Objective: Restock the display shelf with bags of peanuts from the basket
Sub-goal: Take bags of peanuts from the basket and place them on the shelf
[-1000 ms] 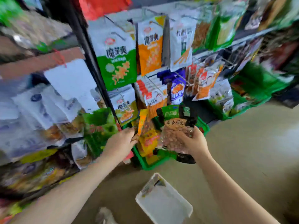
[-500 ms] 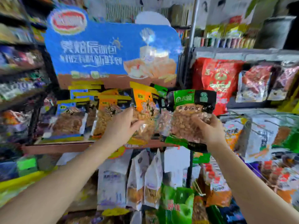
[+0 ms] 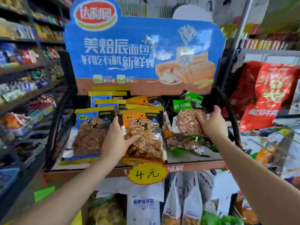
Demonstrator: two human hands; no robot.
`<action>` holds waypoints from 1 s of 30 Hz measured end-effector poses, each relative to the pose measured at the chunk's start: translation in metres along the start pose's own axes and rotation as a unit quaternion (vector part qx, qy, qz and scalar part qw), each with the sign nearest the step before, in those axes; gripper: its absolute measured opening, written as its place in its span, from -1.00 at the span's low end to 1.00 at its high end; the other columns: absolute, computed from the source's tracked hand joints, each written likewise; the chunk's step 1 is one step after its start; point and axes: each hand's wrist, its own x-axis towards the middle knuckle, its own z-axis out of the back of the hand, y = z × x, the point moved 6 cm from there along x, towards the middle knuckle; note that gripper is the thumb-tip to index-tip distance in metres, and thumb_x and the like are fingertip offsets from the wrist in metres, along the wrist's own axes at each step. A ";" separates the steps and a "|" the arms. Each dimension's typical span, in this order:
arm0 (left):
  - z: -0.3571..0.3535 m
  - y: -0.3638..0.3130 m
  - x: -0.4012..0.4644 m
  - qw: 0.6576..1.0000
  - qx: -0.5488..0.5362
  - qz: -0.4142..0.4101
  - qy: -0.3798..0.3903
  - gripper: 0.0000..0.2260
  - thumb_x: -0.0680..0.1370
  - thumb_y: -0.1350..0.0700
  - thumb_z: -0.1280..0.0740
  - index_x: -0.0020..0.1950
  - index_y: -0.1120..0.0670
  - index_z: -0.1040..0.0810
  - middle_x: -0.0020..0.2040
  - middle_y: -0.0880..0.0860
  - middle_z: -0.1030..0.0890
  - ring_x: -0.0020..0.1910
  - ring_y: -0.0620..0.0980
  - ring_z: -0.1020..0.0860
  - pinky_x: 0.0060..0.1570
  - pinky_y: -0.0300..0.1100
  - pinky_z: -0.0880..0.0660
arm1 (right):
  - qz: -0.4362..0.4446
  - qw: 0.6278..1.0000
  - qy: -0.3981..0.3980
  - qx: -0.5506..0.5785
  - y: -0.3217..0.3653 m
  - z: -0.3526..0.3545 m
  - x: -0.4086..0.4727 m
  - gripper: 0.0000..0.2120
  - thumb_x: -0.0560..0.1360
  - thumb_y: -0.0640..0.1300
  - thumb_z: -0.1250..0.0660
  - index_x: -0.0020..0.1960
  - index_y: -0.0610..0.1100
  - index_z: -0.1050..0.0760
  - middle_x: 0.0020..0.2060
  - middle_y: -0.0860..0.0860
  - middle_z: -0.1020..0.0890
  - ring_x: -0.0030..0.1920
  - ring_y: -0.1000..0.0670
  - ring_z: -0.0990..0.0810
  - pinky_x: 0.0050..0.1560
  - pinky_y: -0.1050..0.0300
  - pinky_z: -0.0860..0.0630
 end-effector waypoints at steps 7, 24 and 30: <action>-0.012 -0.048 -0.028 0.913 0.159 -0.374 -0.036 -0.68 0.46 -0.08 -0.23 0.03 0.11 -0.57 -0.02 0.09 -0.58 -0.03 0.11 -0.55 -0.10 -0.03 -0.56 | 0.238 0.947 0.069 -0.204 0.040 -0.013 -0.021 -0.50 0.52 0.16 -0.12 0.30 -0.16 -0.40 0.29 -0.14 -0.44 0.30 -0.22 -0.36 0.26 -0.15 -0.34; -0.024 -0.093 -0.043 0.879 0.140 -0.449 0.080 -0.69 0.47 0.01 -0.15 0.11 0.08 -0.54 -0.03 0.00 -0.64 -0.05 -0.01 -0.61 -0.18 -0.19 -0.55 | 0.252 0.896 0.197 -0.308 0.035 -0.032 0.018 -0.33 0.53 0.27 -0.02 0.50 -0.08 -0.04 0.51 -0.05 -0.16 0.50 -0.09 -0.12 0.50 -0.06 -0.02; -0.034 -0.136 -0.080 0.852 0.117 -0.503 0.082 -0.72 0.48 0.06 -0.17 0.05 0.13 -0.58 -0.10 0.06 -0.65 -0.10 0.06 -0.61 -0.23 -0.11 -0.59 | 0.262 0.955 0.104 -0.088 0.013 0.044 -0.014 -0.56 0.59 -0.01 -0.11 0.40 -0.21 -0.29 0.38 -0.17 -0.38 0.36 -0.17 -0.35 0.37 -0.03 -0.26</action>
